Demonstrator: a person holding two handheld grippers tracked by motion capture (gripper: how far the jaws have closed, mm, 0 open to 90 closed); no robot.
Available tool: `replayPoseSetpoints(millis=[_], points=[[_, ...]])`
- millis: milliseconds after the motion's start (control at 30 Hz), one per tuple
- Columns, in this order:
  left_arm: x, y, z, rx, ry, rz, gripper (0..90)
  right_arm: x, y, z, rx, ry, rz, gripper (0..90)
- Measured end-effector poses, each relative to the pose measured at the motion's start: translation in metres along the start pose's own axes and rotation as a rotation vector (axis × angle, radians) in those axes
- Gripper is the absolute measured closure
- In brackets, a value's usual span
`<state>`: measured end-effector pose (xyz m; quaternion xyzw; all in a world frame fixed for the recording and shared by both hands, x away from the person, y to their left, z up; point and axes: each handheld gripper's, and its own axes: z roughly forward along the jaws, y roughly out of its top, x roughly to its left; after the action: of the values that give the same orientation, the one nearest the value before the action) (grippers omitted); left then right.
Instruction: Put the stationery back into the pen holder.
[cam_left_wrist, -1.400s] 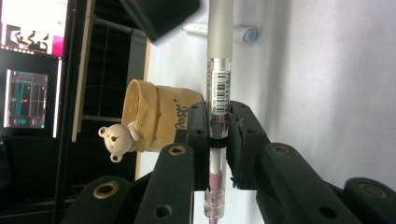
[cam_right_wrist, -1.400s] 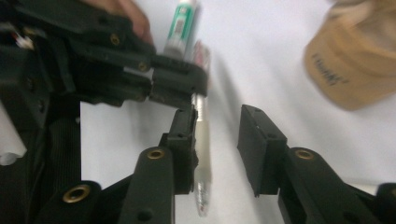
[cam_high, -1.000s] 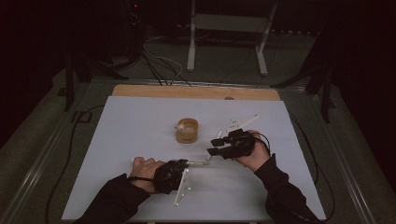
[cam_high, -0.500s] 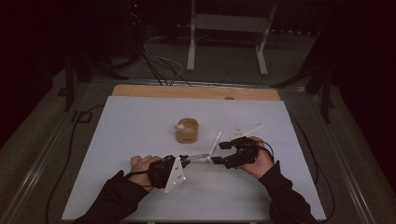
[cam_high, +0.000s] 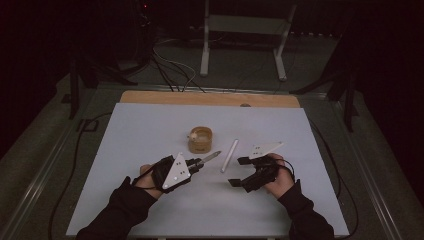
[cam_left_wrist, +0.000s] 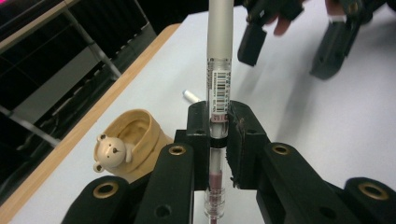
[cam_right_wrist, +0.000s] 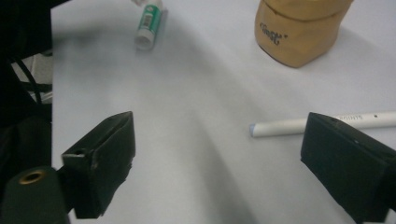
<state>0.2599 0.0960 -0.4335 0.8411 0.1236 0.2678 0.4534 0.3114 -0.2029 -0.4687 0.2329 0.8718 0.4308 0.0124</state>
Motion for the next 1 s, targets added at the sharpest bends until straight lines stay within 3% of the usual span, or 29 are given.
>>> replayPoseSetpoints(millis=[133, 367, 1000], points=[[0.007, 0.003, -0.003, -0.027, -0.015, -0.049, 80.6, 0.0, -0.005, 0.002, -0.015, 0.011, 0.0, 1.3], [0.021, 0.009, -0.004, -0.069, -0.038, -0.132, 80.6, 0.0, -0.008, 0.001, -0.028, 0.011, -0.004, 1.3], [0.044, 0.024, 0.003, -0.132, -0.056, -0.255, 80.6, 0.003, -0.008, 0.001, -0.042, 0.002, -0.012, 0.0]])
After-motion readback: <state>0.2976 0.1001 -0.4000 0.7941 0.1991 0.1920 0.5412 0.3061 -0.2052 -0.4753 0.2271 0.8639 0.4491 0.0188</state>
